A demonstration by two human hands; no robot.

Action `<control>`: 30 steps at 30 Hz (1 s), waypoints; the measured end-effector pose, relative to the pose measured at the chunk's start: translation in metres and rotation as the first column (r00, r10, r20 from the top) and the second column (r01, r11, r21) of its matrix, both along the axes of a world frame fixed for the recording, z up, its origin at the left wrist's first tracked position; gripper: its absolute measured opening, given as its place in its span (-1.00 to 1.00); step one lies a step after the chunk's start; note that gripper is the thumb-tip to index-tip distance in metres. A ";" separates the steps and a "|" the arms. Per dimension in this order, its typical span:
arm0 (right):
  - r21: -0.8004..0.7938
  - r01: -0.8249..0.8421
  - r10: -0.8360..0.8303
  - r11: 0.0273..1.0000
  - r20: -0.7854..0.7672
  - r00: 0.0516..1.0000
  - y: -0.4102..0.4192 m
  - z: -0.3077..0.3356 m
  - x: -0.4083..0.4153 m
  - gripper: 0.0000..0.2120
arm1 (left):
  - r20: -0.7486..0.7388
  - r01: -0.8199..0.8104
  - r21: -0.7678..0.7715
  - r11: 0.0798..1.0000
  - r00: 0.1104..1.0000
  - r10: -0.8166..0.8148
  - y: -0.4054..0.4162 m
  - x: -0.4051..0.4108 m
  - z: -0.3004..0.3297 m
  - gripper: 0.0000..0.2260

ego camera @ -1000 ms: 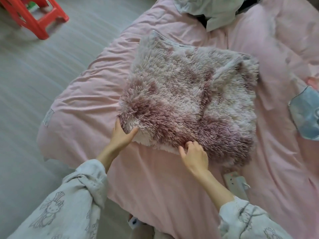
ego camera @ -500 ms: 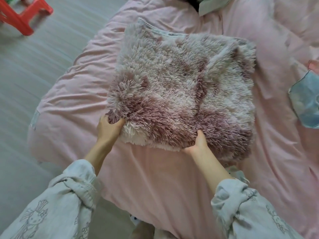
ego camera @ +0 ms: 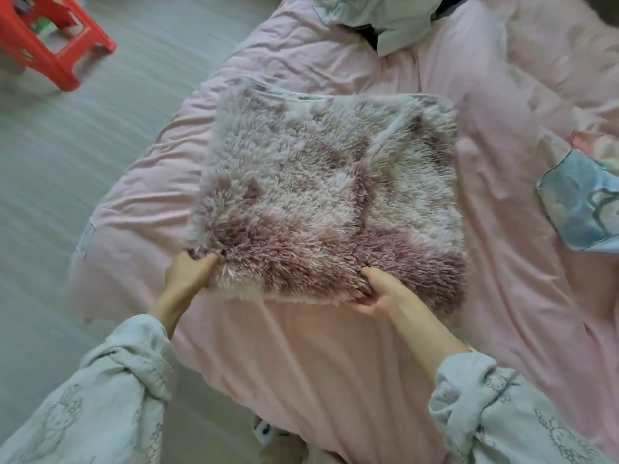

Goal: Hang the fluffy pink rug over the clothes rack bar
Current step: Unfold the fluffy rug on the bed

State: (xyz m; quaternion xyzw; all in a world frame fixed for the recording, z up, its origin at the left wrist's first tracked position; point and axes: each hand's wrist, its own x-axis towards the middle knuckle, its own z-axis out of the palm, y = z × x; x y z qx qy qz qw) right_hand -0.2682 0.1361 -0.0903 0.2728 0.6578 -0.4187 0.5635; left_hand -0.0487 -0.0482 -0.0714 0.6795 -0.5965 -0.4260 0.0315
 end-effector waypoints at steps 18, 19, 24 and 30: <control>0.634 -0.629 0.705 0.450 -0.684 -0.186 -0.176 0.011 -0.169 -0.54 | 0.412 0.621 -0.199 0.758 0.755 -0.511 -0.108 -0.177 -0.030 -0.52; 0.671 -0.614 0.710 0.416 -0.662 -0.241 -0.186 0.006 -0.178 -0.53 | 0.421 0.622 -0.194 0.759 0.751 -0.508 -0.115 -0.184 -0.033 -0.51; 0.785 -0.549 0.730 0.285 -0.550 -0.407 -0.233 -0.016 -0.222 -0.39 | 0.177 0.297 -0.294 0.908 0.951 -0.254 -0.156 -0.202 -0.058 -0.34; 0.802 -0.592 0.818 0.076 -0.390 -0.423 -0.258 -0.041 -0.249 -0.20 | -0.075 -0.029 -0.256 0.966 0.997 0.010 -0.182 -0.196 -0.074 -0.14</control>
